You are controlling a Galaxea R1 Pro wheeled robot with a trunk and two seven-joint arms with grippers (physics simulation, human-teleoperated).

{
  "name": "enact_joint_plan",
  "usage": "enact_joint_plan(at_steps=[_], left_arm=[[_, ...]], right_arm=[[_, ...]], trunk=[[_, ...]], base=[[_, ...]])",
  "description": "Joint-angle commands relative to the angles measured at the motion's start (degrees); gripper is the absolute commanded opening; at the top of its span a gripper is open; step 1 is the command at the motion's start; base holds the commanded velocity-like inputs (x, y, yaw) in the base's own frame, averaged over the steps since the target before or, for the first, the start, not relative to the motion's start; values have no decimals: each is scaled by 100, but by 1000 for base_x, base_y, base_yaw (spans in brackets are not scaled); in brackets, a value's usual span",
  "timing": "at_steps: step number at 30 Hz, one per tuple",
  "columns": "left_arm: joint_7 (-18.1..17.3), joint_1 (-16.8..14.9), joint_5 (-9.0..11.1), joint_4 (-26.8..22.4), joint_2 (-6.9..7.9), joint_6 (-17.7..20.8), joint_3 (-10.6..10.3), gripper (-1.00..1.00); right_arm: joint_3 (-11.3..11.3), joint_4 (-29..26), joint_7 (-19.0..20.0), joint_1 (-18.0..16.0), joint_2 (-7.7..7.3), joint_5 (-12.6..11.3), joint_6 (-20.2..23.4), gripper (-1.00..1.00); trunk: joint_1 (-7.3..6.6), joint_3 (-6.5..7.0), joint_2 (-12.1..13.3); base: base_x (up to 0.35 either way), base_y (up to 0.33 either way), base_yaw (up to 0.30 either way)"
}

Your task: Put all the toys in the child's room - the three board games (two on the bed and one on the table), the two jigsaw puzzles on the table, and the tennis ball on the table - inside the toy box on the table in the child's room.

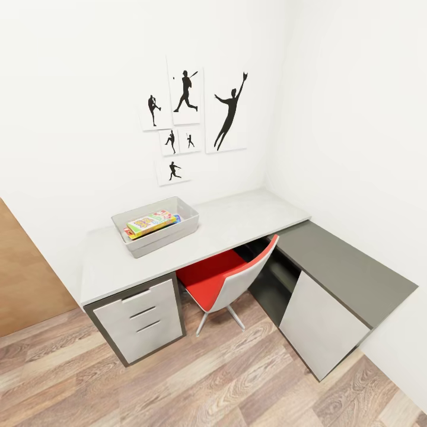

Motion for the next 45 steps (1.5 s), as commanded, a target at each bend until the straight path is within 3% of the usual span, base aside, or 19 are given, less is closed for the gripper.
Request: enact_joint_plan(at_steps=[1, 45], left_arm=[[19, 4, 55, -23, 6, 25, -45, 100], [19, 4, 55, -23, 6, 24, -45, 100]], right_arm=[[-48, -15, 41, -2, 4, 51, 26, 100], [-55, -15, 38, -2, 5, 56, 26, 100]], trunk=[[3, -10, -10], [3, -10, -10]], base=[[0, 0, 0], [0, 0, 0]])
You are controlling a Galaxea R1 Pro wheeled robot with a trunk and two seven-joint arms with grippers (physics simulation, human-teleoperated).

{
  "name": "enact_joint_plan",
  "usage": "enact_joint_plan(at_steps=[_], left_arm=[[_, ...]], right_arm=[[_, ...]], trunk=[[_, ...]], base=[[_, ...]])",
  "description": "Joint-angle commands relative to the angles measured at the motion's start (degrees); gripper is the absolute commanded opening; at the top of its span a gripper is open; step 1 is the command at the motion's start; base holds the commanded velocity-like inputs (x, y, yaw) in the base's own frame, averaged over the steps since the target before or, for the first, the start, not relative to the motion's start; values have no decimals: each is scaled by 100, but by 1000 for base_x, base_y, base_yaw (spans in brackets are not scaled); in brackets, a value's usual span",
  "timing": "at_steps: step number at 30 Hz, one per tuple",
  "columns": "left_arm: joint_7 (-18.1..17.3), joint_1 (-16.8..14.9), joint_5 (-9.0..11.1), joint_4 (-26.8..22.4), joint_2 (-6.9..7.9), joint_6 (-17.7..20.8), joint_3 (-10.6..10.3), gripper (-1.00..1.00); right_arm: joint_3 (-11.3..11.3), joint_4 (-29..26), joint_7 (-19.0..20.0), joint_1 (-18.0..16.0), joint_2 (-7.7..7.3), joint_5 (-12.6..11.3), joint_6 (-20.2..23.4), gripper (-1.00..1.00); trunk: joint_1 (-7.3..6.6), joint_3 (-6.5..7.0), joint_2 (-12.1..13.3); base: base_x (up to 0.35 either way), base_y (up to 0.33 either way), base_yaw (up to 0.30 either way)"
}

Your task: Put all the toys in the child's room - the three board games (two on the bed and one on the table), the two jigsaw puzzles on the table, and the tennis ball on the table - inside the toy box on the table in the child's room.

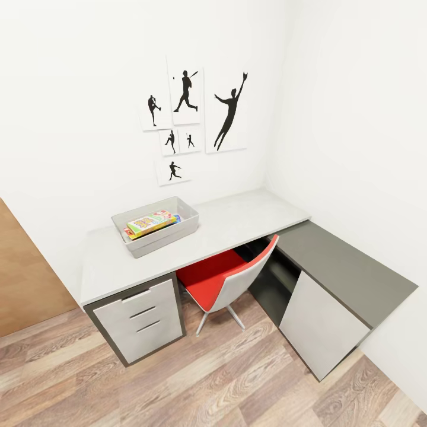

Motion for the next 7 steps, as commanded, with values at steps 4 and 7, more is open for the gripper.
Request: enact_joint_plan(at_steps=[4, 7], left_arm=[[19, 4, 58, -23, 6, 26, -45, 100], [19, 4, 57, -23, 6, 27, -45, 100]], right_arm=[[-44, -15, 41, -2, 4, 52, 26, 100], [-45, -15, 43, -2, 4, 52, 26, 100]], trunk=[[3, -10, -10], [3, -10, -10]], base=[[0, 0, 0], [0, 0, 0]])
